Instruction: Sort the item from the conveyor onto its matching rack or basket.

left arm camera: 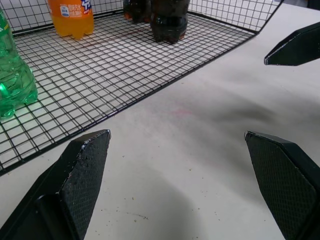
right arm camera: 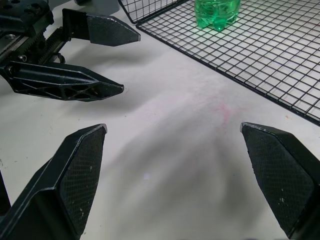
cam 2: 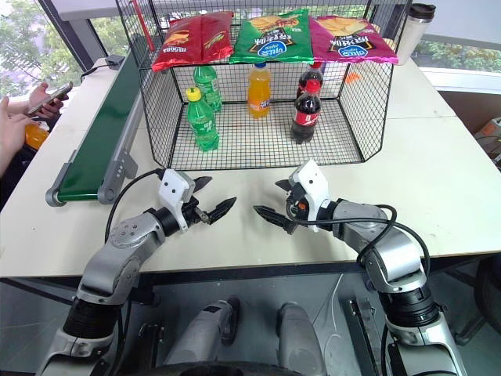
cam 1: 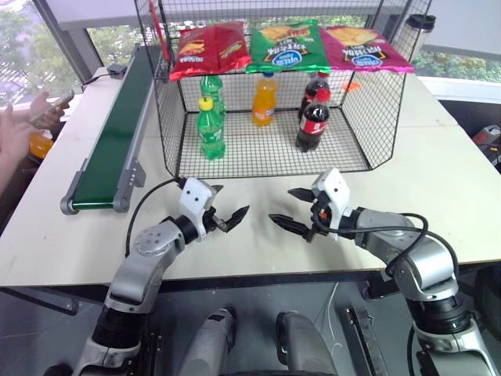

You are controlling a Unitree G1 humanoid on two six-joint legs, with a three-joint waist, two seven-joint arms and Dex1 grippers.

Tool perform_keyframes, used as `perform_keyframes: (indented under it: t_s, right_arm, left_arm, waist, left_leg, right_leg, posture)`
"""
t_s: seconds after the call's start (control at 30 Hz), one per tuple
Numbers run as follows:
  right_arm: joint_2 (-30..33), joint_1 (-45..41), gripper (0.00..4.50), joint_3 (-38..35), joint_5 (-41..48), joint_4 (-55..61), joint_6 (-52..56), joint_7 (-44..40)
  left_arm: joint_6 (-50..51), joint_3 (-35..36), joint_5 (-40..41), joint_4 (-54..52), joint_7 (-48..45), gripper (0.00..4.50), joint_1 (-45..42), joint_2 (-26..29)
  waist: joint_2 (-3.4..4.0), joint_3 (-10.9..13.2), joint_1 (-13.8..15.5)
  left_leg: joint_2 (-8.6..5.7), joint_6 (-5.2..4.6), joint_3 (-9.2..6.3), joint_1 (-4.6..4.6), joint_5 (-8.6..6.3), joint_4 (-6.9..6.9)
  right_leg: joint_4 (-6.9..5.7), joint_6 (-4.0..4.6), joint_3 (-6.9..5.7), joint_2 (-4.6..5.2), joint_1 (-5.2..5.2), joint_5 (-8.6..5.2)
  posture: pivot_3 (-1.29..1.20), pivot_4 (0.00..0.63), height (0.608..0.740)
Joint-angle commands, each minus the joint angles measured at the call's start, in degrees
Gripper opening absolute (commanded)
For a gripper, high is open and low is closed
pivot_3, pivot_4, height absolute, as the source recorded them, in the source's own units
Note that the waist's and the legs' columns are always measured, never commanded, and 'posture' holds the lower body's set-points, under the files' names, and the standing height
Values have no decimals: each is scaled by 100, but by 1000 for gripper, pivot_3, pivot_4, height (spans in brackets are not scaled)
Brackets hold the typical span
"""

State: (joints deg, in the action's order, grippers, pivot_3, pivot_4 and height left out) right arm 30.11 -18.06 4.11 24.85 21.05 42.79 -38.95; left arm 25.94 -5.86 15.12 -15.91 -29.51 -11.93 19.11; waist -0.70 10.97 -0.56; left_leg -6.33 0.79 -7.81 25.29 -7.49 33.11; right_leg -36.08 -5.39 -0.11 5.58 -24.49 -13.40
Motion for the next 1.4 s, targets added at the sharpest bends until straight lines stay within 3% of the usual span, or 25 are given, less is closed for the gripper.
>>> perform_keyframes:
  t_s: [0.03, 1.4]
  right_arm:
    - [-32, -119, 4443, -12, 49, 82, -137, -52]
    - [-11, -162, 4443, -30, 81, 122, -87, -136]
  left_arm:
    - [-74, 92, -3, -161, 33, 4500, -27, 19]
    - [-67, 88, 13, -214, 79, 4500, -45, 62]
  waist:
    - [0, 0, 0]
    - [0, 0, 1]
  left_leg:
    - [0, 0, 0, 0, 0, 0]
    - [0, 0, 0, 0, 0, 0]
  right_leg:
    - [0, 0, 0, 0, 0, 0]
    - [0, -1, 0, 0, 0, 0]
  posture:
    - [0, 150, 739]
    - [0, 150, 739]
